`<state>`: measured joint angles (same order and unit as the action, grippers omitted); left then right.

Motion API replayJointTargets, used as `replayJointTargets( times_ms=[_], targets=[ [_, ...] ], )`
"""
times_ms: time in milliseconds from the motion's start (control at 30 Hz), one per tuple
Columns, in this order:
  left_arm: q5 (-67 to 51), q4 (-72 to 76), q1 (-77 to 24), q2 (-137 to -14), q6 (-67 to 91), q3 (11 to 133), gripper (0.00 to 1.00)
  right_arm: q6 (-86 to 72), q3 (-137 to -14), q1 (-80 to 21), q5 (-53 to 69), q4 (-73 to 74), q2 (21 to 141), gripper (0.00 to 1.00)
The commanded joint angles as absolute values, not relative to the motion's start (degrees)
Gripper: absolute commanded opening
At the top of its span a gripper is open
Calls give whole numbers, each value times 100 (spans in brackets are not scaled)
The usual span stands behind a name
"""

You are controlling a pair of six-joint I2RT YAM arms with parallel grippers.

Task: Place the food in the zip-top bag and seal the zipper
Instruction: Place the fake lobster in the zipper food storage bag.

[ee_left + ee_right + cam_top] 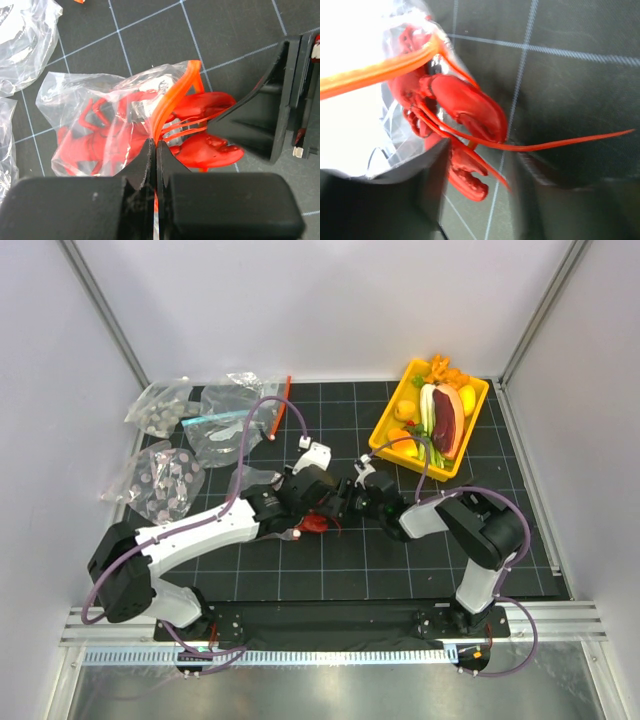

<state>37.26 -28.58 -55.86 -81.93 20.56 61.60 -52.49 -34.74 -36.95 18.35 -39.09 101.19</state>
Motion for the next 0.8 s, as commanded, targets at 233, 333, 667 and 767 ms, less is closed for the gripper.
replayJointTargets(
  times_ms=[233, 333, 667, 767],
  targets=[
    [3112, -2347, -5660, -7840, 1846, 6108, 0, -5204, -3533, -3735, 2162, -4491, 10038, 24],
    [3330, -2303, -5861, -7962, 1688, 6126, 0, -5001, -3507, -3762, 2259, -4517, 9827, 19],
    [4050, -2619, -6091, -8578, 1696, 6442, 0, -4623, -3261, -3867, 2268, -4860, 9177, 1],
    [4428, -2724, -6082, -8613, 1854, 6460, 0, -4544, -3269, -3850, 2101, -4423, 9079, 3]
  ],
)
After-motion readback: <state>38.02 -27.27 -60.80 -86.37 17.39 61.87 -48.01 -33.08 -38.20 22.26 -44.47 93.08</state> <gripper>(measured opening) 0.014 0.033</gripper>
